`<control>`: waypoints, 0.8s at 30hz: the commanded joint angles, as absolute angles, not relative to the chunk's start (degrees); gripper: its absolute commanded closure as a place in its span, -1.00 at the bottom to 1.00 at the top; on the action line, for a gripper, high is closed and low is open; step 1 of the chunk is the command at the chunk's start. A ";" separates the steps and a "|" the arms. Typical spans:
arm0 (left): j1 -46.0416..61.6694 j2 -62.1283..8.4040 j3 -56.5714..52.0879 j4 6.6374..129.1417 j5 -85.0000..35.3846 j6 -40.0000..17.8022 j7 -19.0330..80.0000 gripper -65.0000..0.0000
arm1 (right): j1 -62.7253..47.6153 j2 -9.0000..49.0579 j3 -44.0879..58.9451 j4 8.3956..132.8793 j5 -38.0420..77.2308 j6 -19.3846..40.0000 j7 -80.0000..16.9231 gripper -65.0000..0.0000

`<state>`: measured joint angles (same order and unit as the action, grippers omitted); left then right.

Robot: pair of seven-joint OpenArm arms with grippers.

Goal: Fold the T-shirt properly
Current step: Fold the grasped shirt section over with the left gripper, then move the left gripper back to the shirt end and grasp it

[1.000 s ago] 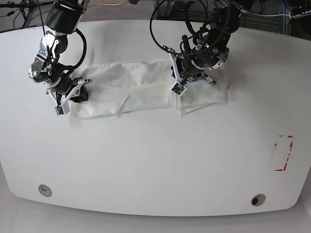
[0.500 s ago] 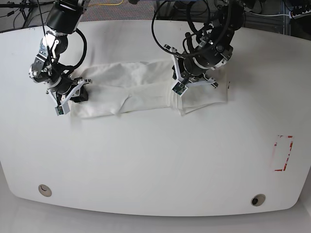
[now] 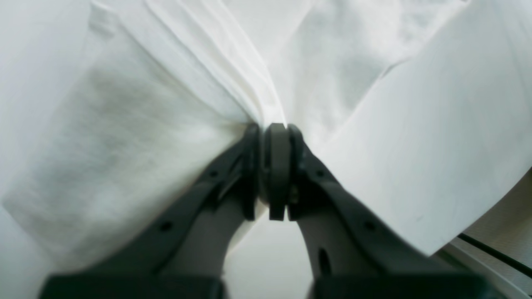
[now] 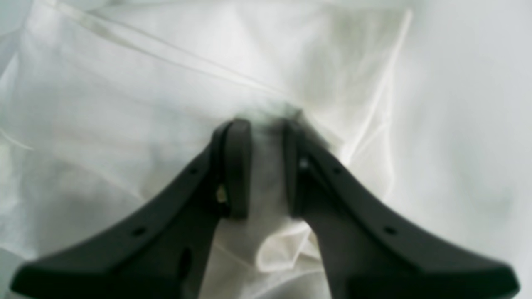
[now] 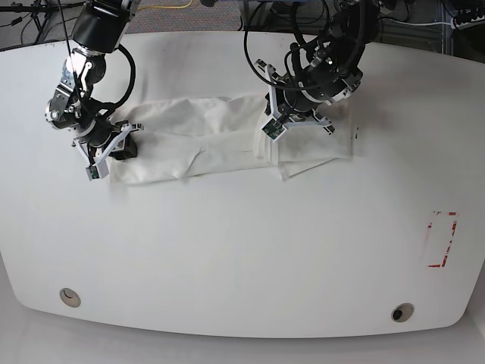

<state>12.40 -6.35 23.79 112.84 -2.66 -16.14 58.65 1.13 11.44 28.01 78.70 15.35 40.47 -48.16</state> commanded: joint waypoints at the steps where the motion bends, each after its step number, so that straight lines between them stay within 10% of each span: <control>1: 12.00 -6.02 23.87 114.15 -3.12 -16.31 57.71 0.97 | 0.84 11.56 27.74 78.37 12.18 40.00 -52.70 0.58; 8: 11.65 -3.47 23.87 113.98 -3.12 -16.31 57.71 0.90 | 0.84 11.56 27.74 78.37 12.26 40.00 -52.70 0.58; 19: 10.51 0.66 23.52 113.98 -3.03 -16.31 57.71 0.02 | 0.84 11.47 27.74 78.37 12.35 40.00 -52.70 0.58; 24: 9.80 0.57 23.25 114.15 -3.12 -16.31 57.71 -0.01 | 0.84 11.47 27.74 78.37 12.35 40.00 -52.70 0.58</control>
